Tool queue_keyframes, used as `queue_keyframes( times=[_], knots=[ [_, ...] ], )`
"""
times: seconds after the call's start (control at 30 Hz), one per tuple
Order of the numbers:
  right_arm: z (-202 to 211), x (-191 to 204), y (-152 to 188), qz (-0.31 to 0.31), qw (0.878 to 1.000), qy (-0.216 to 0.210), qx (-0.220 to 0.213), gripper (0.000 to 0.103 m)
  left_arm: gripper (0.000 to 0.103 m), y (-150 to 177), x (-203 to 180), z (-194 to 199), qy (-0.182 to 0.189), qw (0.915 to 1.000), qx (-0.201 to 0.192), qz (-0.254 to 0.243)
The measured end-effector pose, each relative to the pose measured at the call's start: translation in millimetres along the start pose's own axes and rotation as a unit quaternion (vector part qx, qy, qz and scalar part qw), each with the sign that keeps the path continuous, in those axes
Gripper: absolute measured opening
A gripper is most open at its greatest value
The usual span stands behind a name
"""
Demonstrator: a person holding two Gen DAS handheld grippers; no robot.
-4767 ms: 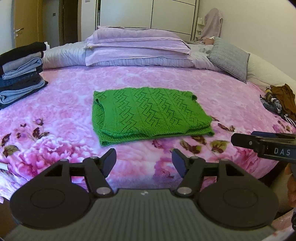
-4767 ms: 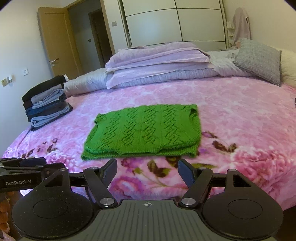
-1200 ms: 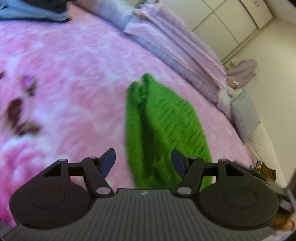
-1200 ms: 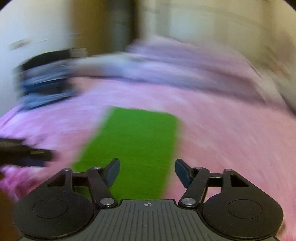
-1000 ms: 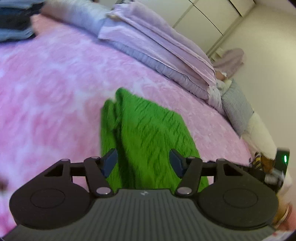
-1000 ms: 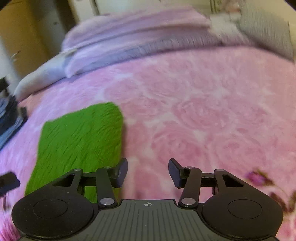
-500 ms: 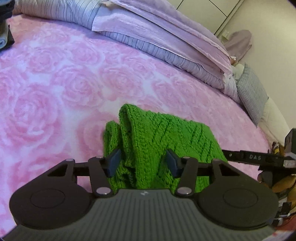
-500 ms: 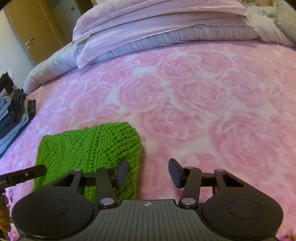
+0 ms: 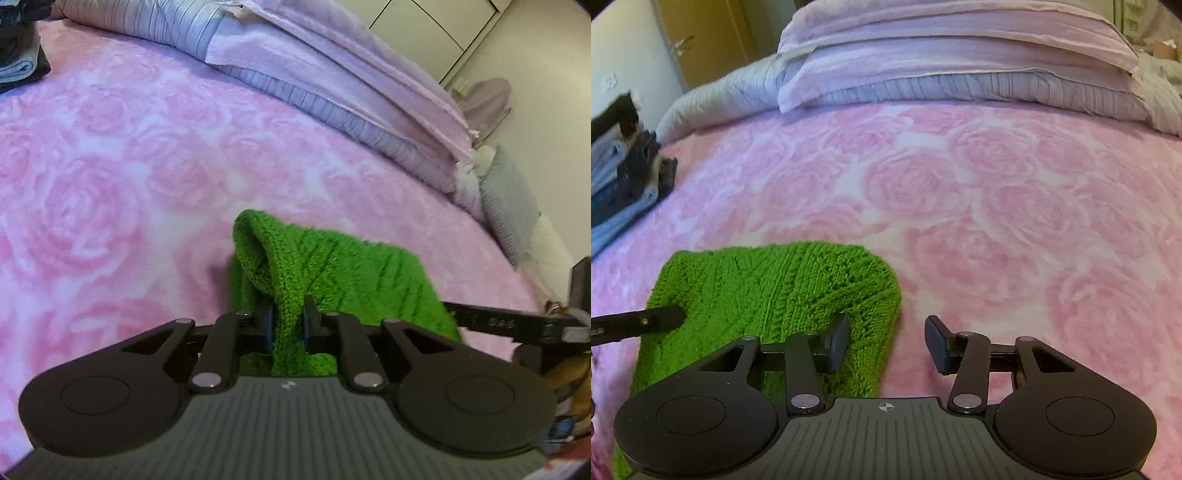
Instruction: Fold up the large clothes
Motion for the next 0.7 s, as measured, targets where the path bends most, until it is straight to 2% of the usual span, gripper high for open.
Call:
queue_keyframes(
  times=[0.07, 0.17, 0.2, 0.23, 0.43, 0.53, 0.63, 0.7],
  knots=[
    [3.7, 0.4, 2.0, -0.003, 1.0, 0.004, -0.008, 0.044, 0.016, 0.8, 2.7, 2.7, 0.004, 0.9997, -0.004, 0.024],
    [23.8, -6.6, 13.2, -0.025, 1.0, -0.006, -0.018, 0.044, 0.018, 7.7, -6.5, 21.5, -0.008, 0.9997, -0.009, 0.021],
    [33.3, -10.4, 20.5, -0.043, 0.999, -0.017, -0.019, 0.044, 0.022, 12.9, -9.4, 30.8, -0.008, 0.9997, -0.011, 0.02],
    [42.5, -13.8, 29.1, -0.058, 0.998, -0.027, -0.018, 0.044, 0.027, 22.9, -15.1, 42.8, 0.001, 0.9998, -0.006, 0.02],
    [102.5, -15.0, 103.2, -0.116, 0.989, -0.086, -0.016, 0.044, 0.028, 95.9, -36.5, 103.1, 0.028, 0.9977, 0.012, 0.06],
    [117.5, -6.7, 124.4, -0.127, 0.988, -0.091, -0.022, 0.042, 0.028, 113.4, -41.3, 110.5, 0.001, 0.9989, 0.003, 0.047],
    [118.7, -0.4, 127.0, -0.139, 0.985, -0.102, -0.017, 0.032, 0.025, 115.7, -43.9, 110.9, -0.022, 0.9989, 0.0, 0.042],
    [120.0, 3.5, 124.5, -0.13, 0.987, -0.097, -0.02, 0.032, 0.024, 115.7, -45.4, 117.3, -0.035, 0.9985, -0.003, 0.041]
  ],
)
Point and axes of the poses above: each gripper's, at about its wrist camera, not at the fingertips, and z roughly against the way its jaws point, x to its left, y to its underside, the point moved 9 cm from there along -z, roughly the way its jaws point, and after that the axes turned 1 degree about z, right-handed, at the moved point
